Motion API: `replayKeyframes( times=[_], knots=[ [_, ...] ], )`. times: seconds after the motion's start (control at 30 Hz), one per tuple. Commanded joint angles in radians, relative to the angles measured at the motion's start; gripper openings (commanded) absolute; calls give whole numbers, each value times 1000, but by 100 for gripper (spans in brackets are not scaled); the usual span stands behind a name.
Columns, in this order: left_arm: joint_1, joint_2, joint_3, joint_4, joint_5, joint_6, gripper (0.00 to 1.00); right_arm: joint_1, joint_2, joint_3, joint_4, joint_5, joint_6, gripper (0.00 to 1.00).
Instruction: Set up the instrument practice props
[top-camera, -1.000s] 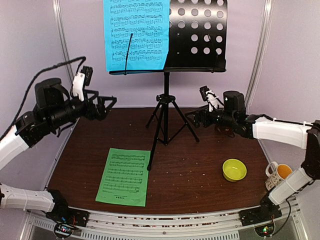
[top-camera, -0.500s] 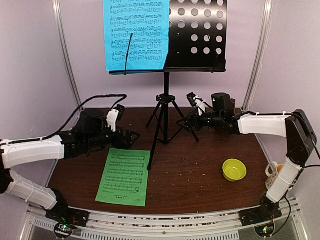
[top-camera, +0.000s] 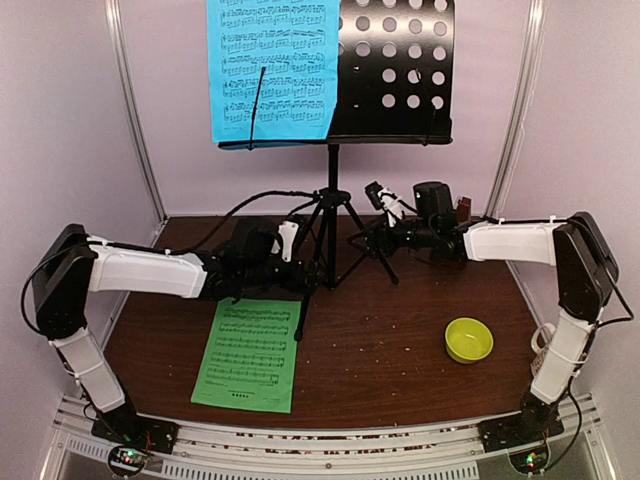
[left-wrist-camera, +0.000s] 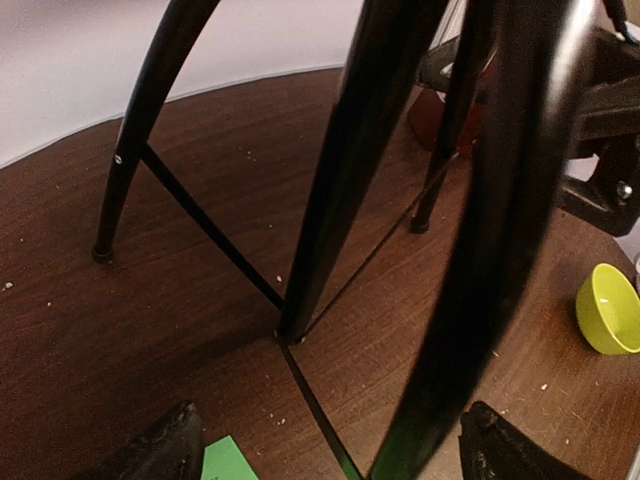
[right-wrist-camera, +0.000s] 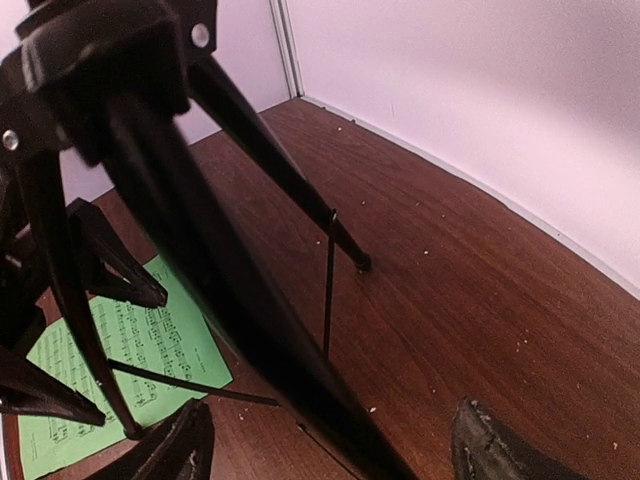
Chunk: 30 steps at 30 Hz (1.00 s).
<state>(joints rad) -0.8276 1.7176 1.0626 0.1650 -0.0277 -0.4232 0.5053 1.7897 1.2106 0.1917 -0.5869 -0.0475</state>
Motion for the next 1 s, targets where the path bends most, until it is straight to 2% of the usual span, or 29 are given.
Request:
replayKeyframes(
  times=[0.0,0.27,0.47,0.77,0.97],
  knots=[
    [-3,58,76,0,-63,-32,90,-5,39,45,4,-3,-8,81],
    [25,55,73,-79,-116,-60,84,-4,30,13,9,-43,1,66],
    [51,0,19,-84,-126,-58,80,-1,23,-34,35,-74,27,49],
    [80,-78,-39,-109,-137,-31,78,16,-25,-127,89,-86,62,29],
    [103,-124,-66,-117,-111,-18,77,37,-49,-185,123,-80,80,20]
  ],
)
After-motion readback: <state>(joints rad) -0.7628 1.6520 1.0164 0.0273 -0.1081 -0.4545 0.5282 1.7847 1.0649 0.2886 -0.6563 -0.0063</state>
